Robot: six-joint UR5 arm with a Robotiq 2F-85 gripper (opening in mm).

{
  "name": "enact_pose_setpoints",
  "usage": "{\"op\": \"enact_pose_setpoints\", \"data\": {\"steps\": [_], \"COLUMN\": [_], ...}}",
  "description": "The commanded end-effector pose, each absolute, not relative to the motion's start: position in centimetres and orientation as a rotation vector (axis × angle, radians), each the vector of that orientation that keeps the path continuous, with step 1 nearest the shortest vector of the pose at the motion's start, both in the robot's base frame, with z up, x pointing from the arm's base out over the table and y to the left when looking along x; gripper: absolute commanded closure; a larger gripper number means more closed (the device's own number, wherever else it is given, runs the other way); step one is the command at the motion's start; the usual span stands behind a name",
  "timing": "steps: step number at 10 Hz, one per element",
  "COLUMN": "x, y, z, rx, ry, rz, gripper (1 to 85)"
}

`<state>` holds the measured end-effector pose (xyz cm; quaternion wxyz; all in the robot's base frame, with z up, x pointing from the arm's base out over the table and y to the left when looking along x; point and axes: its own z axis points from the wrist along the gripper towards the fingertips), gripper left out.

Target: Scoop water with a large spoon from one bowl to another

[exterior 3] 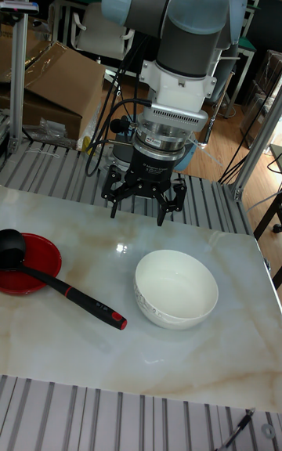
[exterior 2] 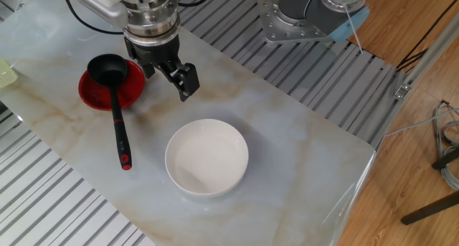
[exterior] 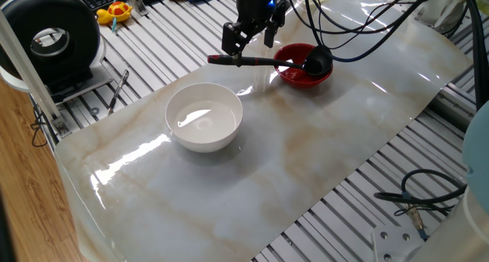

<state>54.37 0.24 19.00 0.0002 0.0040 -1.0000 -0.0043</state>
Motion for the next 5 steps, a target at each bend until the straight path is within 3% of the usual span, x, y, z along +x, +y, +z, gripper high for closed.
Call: {"op": "enact_pose_setpoints", "data": {"steps": [1,5], "x": [57.58,57.63], "y": [0.04,-0.29], "z": [19.18,19.16], "rx": [0.376,0.407], "ry": [-3.241,-3.238], "rz": [0.037,0.067], "gripper": [49.7,50.3]}}
